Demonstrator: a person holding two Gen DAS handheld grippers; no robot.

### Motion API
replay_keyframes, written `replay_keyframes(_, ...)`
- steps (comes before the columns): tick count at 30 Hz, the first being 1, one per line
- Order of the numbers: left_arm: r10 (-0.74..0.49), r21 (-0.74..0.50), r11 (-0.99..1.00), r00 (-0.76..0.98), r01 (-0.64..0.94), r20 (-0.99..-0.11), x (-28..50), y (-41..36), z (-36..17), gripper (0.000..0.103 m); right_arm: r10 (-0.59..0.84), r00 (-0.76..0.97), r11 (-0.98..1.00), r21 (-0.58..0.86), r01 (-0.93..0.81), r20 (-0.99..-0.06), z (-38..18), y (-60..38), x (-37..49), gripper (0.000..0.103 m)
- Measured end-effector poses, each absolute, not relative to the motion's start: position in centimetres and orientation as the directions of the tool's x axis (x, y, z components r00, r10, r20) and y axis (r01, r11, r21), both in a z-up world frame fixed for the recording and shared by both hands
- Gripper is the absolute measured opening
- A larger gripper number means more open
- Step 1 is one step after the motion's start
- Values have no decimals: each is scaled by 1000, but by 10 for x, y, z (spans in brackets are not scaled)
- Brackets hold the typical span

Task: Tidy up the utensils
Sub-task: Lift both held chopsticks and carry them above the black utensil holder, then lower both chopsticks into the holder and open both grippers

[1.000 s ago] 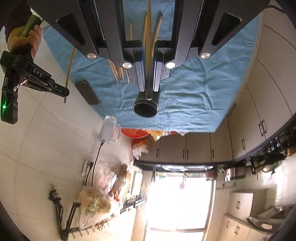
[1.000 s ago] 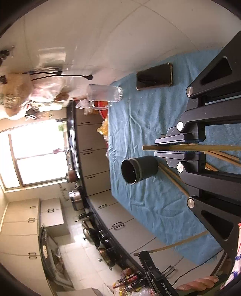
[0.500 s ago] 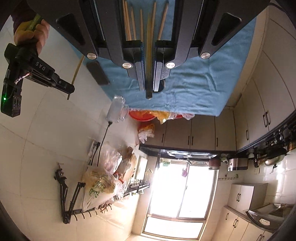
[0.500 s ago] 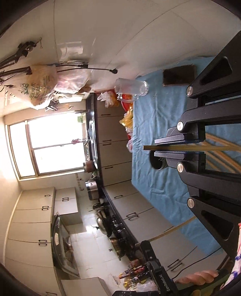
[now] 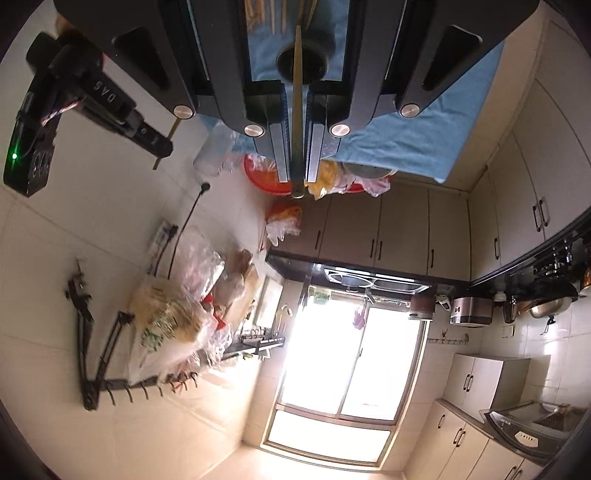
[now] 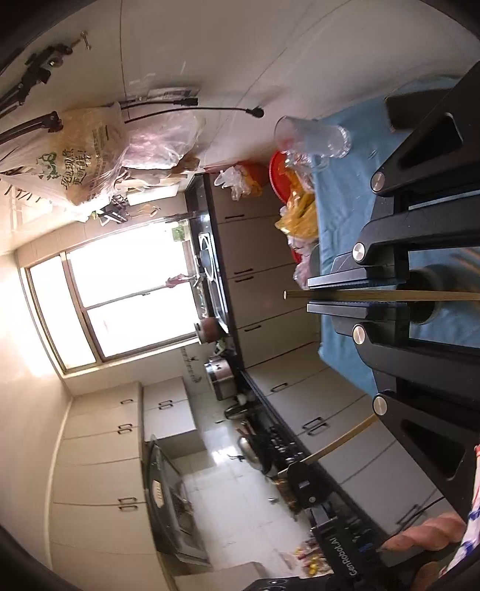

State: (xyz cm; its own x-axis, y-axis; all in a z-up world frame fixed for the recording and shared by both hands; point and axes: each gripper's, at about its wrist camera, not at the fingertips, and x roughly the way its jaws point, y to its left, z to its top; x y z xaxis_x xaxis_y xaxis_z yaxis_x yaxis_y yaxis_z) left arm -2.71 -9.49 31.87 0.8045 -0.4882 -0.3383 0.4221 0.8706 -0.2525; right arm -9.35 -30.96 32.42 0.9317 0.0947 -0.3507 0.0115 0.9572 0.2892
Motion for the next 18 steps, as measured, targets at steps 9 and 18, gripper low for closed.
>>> replay_keyframes(9, -451, -227, 892, 794, 391, -406, 45, -131, 292, 7, 53, 931, 955, 291, 58, -360, 301, -311, -31, 6)
replay_keyframes(18, -448, -237, 893, 699, 383, -557, 83, -150, 223, 7, 93, 834, 955, 285, 80, -544, 223, -308, 11, 6)
